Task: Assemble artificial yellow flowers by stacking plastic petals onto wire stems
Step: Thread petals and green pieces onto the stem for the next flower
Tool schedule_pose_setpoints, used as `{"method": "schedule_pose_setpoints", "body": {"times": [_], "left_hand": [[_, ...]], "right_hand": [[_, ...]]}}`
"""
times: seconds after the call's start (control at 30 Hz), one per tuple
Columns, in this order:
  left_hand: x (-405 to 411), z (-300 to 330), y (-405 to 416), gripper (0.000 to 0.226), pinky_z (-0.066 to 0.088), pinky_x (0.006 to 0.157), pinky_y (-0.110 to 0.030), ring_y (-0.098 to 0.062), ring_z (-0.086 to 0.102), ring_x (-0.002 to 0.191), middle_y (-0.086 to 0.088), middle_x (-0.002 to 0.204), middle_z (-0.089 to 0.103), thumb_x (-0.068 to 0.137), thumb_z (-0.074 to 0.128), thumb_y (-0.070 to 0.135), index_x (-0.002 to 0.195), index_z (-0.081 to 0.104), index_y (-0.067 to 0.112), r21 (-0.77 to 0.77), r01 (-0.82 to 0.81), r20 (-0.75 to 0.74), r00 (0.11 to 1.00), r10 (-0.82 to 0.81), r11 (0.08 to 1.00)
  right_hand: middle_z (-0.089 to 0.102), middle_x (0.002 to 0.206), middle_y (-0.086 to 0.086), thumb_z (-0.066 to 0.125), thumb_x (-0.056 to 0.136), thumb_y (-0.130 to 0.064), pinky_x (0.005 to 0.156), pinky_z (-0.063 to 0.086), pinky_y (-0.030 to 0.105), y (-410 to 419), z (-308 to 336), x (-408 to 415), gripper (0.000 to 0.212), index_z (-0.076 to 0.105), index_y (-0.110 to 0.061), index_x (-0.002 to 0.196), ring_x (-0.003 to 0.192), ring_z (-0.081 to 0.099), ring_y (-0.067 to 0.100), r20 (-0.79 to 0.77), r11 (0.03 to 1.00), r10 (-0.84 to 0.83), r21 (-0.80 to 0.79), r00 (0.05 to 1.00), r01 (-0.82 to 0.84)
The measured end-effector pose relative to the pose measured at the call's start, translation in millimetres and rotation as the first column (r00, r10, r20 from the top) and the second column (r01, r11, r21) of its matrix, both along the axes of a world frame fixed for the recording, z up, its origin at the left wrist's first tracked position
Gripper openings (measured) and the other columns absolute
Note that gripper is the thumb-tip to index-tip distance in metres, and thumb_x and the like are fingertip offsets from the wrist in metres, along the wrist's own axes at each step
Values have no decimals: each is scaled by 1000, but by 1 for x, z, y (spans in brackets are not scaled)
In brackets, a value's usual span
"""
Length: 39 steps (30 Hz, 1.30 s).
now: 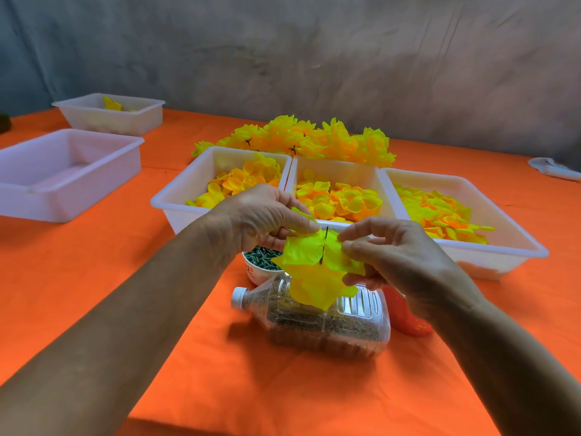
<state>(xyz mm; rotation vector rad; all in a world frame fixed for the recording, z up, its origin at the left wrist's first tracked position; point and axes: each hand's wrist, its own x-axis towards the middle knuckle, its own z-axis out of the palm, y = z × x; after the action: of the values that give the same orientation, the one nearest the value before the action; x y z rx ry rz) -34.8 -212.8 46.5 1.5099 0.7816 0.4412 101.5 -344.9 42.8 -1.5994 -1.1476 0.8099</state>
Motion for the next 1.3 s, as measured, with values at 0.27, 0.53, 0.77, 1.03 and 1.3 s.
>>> {"method": "schedule_pose_setpoints", "body": {"times": [0.27, 0.53, 0.77, 1.03, 1.3], "left_hand": [[0, -7, 4, 21, 50, 54, -25, -9, 58, 52, 4, 55, 62, 69, 76, 7, 86, 63, 12, 67, 0, -64, 998, 5, 998], [5, -12, 6, 21, 47, 53, -24, -8, 55, 50, 7, 48, 58, 72, 76, 5, 86, 64, 13, 80, 7, -104, 995, 2, 997], [5, -17, 8, 21, 47, 51, -24, -12, 53, 52, 1, 55, 57, 72, 77, 5, 86, 64, 12, 70, 30, -131, 991, -20, 997], [7, -27, 8, 23, 46, 44, -17, -7, 52, 42, 7, 43, 52, 71, 76, 1, 85, 62, 12, 75, 70, -166, 984, -57, 995], [7, -34, 9, 24, 44, 41, -16, -6, 54, 43, 8, 42, 54, 71, 77, 3, 85, 61, 13, 87, 95, -173, 982, -79, 992]], "right_hand": [[63, 50, -4, 64, 84, -2, 36, 35, 15, 1, -5, -1, 17, 64, -17, 76, 43, 62, 11, 61, 1000, -14, -15, 998, 15], [61, 48, -5, 63, 84, -3, 36, 35, 15, -1, -8, -2, 15, 65, -15, 75, 40, 60, 8, 116, 998, -9, -55, 993, 16], [56, 44, -3, 65, 83, -1, 36, 33, 13, 0, -12, -1, 16, 67, -11, 72, 35, 51, 4, 122, 1000, -8, -23, 992, 11], [56, 46, -2, 70, 79, -3, 37, 32, 12, 0, -24, 3, 14, 69, -14, 70, 37, 49, 4, 161, 999, 17, -51, 987, -9], [56, 45, -3, 73, 77, -7, 43, 36, 16, -1, -34, 5, 12, 69, -16, 71, 41, 51, 9, 185, 999, 13, -53, 983, -3]]}}
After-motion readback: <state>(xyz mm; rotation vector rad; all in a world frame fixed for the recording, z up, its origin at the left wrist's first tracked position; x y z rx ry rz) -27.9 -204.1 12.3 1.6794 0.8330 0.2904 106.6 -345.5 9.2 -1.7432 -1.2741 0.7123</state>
